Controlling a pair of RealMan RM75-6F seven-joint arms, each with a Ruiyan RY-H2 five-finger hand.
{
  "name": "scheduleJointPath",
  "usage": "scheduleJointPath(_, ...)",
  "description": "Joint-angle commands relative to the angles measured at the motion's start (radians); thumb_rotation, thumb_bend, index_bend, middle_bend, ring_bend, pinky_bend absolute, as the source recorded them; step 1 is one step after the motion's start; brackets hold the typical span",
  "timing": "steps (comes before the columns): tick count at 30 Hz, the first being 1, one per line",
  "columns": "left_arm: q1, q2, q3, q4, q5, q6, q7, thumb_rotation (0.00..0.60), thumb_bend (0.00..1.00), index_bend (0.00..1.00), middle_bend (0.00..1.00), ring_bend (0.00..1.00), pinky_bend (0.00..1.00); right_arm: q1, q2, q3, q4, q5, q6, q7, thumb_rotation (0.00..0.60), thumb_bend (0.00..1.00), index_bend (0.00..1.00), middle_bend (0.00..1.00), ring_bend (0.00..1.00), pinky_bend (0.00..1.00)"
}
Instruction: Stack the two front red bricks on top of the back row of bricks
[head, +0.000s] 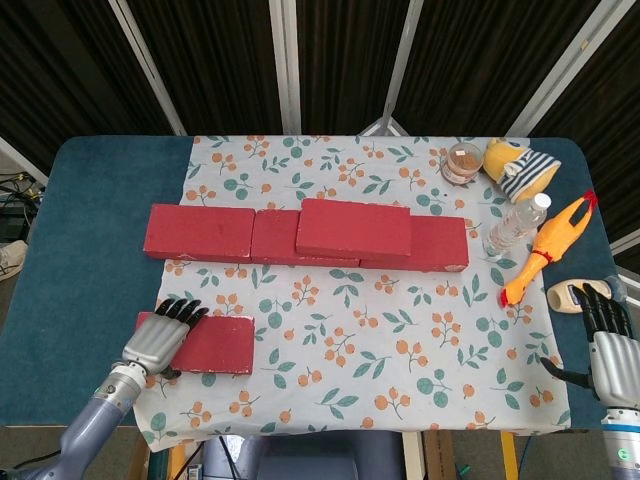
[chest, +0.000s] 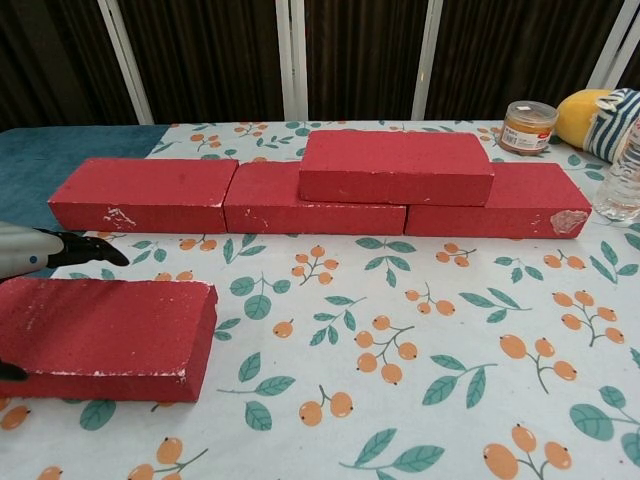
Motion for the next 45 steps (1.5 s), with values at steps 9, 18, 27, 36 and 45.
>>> scheduleJointPath(9,-0.024,-0.046,0.018,0.037,-0.034,0.030,0.004,0.600,0.00,0.00,0.00,0.00,0.05,-0.001,0.005,0.005,0.007,0.003,-0.007,0.019,0.600,0.11,0.00,0.00,0.00,0.00)
scheduleJointPath(18,-0.046,-0.074,0.037,0.066,-0.056,0.040,0.027,0.600,0.00,0.00,0.00,0.00,0.10,-0.004,0.008,0.010,0.005,0.010,-0.008,0.023,0.600,0.11,0.00,0.00,0.00,0.00)
scheduleJointPath(27,-0.050,-0.120,0.043,0.100,-0.068,0.113,0.076,0.600,0.00,0.00,0.00,0.04,0.19,-0.006,0.002,0.015,-0.004,0.022,-0.004,-0.001,0.600,0.11,0.00,0.00,0.00,0.00)
scheduleJointPath(36,-0.070,-0.136,0.043,0.112,-0.087,0.112,0.093,0.600,0.00,0.01,0.13,0.07,0.19,-0.007,0.000,0.018,-0.009,0.029,-0.007,-0.011,0.600,0.11,0.00,0.00,0.00,0.00)
scheduleJointPath(45,-0.083,-0.130,0.036,0.110,-0.089,0.123,0.089,0.600,0.00,0.21,0.26,0.10,0.19,-0.009,0.000,0.022,-0.009,0.033,-0.006,-0.012,0.600,0.11,0.00,0.00,0.00,0.00)
